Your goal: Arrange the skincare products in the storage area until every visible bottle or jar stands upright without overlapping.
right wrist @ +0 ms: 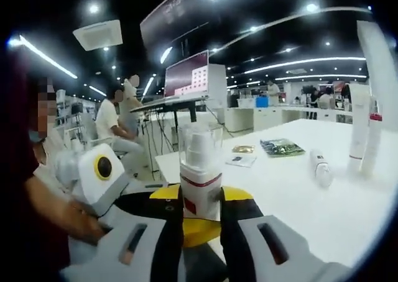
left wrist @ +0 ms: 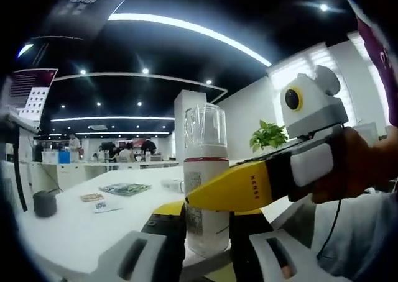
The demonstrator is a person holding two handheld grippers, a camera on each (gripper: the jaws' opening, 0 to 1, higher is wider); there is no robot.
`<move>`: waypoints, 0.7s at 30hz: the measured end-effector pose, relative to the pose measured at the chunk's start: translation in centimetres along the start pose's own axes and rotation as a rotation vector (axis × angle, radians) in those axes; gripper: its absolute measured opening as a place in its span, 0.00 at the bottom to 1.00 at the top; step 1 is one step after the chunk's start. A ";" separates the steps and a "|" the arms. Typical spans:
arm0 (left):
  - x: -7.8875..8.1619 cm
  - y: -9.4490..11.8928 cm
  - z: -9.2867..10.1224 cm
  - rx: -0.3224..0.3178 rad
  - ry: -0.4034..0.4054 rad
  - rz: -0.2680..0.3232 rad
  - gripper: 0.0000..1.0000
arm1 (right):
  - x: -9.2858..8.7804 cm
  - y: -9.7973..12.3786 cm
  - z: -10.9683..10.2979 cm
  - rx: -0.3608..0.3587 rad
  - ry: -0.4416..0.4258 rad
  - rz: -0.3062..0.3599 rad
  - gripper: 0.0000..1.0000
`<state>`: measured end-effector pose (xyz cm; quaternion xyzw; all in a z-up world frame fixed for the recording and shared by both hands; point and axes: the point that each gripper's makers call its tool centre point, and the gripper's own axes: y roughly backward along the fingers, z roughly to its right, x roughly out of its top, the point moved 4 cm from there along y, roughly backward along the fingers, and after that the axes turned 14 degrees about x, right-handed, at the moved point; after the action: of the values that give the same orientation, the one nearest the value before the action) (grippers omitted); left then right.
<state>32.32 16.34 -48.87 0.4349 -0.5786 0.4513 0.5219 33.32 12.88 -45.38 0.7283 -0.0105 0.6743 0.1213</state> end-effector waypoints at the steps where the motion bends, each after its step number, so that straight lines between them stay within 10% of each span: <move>1: 0.0 -0.1 0.2 -0.003 0.007 0.004 0.26 | 0.1 0.1 0.1 0.004 0.007 -0.001 0.20; 10: -0.3 -0.1 -0.3 -0.013 0.062 -0.016 0.31 | 1.9 2.0 3.6 -0.028 0.079 0.006 0.20; 21: -0.7 -0.5 -0.4 0.009 0.072 -0.039 0.42 | 5.0 8.1 16.1 -0.294 0.071 0.097 0.20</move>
<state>32.95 16.65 -49.49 0.4318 -0.5489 0.4590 0.5492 48.13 2.73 -40.13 0.6772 -0.1401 0.6958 0.1940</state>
